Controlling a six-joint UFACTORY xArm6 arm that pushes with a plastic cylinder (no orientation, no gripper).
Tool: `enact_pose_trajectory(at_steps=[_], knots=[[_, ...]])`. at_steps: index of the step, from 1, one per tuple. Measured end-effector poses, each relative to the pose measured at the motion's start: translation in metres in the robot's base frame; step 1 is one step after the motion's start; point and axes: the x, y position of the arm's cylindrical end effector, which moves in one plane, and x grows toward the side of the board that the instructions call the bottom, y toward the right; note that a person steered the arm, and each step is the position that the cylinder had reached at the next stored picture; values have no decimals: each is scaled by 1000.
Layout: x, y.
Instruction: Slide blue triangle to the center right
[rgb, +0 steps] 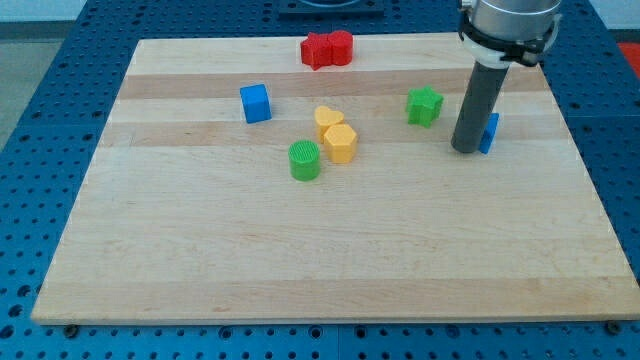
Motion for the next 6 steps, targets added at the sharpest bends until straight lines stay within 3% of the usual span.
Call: enact_pose_trajectory(at_steps=[3,6], knots=[[-42,0],[-40,1]])
